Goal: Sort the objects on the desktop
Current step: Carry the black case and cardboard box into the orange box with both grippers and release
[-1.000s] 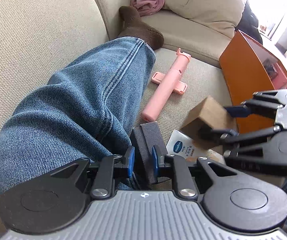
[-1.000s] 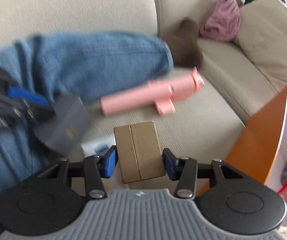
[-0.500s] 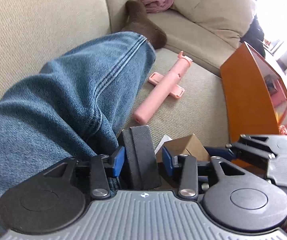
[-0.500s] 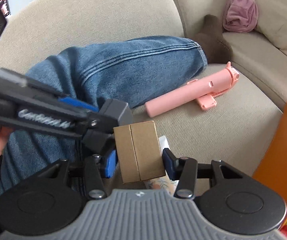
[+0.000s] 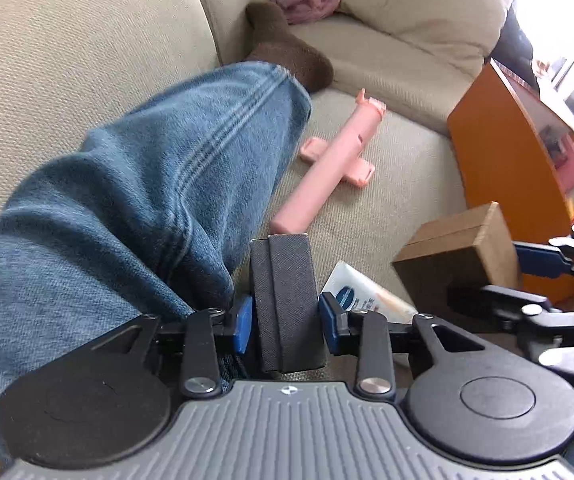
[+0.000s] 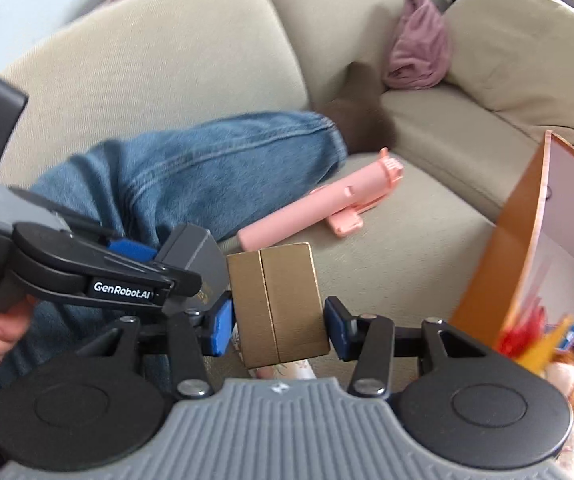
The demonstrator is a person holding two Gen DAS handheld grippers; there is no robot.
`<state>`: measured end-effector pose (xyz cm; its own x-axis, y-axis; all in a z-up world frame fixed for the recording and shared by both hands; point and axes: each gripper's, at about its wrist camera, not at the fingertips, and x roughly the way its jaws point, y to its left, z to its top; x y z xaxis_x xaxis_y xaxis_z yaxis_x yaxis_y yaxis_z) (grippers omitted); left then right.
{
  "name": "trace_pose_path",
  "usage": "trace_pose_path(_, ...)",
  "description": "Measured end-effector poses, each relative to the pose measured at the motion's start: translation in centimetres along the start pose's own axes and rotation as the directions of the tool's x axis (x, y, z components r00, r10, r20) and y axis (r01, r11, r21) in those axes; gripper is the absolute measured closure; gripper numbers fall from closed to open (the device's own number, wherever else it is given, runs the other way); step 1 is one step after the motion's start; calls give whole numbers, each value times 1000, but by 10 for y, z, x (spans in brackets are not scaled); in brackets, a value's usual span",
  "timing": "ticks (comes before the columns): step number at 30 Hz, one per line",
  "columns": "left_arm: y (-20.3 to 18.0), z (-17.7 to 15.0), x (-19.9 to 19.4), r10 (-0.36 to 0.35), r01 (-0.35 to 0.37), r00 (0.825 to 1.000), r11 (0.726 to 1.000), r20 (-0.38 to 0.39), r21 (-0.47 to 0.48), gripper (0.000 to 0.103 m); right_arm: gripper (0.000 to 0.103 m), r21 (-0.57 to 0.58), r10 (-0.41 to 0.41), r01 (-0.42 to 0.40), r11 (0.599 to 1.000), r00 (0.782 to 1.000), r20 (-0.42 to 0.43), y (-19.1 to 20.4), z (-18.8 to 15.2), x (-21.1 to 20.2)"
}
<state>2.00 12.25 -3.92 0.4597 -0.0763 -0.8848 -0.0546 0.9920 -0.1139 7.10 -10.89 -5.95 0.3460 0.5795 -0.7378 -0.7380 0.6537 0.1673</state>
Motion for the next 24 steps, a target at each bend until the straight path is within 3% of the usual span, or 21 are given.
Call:
trace_pose_path(3,-4,5,-24,-17,17,997,1000,77,5,64,53,59,17,-21,998,998,68,-11,1,-24)
trace_pose_path(6,-15,17,-52,-81,77,985,997,156,29,64,53,111,13,-32,993,986,165,-22,5,-56)
trace_pose_path(9,-35,33,-78,-163,149,962,986,219,77,64,53,152,-30,-10,988,965,262,-37,8,-90)
trace_pose_path(13,-71,59,-99,-299,265,917,952,263,155,64,53,214,-185,115,970,922,339,-61,8,-129)
trace_pose_path(15,-92,73,-99,-354,310,899,930,258,198,64,53,254,-271,191,948,903,333,-79,4,-139)
trace_pose_path(17,-115,87,-91,-382,328,891,915,244,236,64,53,298,-336,247,922,893,299,-100,-2,-140)
trace_pose_path(21,-168,110,-56,-424,374,893,886,153,274,64,53,366,-425,335,868,882,202,-142,-16,-130)
trace_pose_path(24,-201,122,-20,-401,366,913,888,78,280,64,53,387,-462,386,837,878,124,-175,-25,-115)
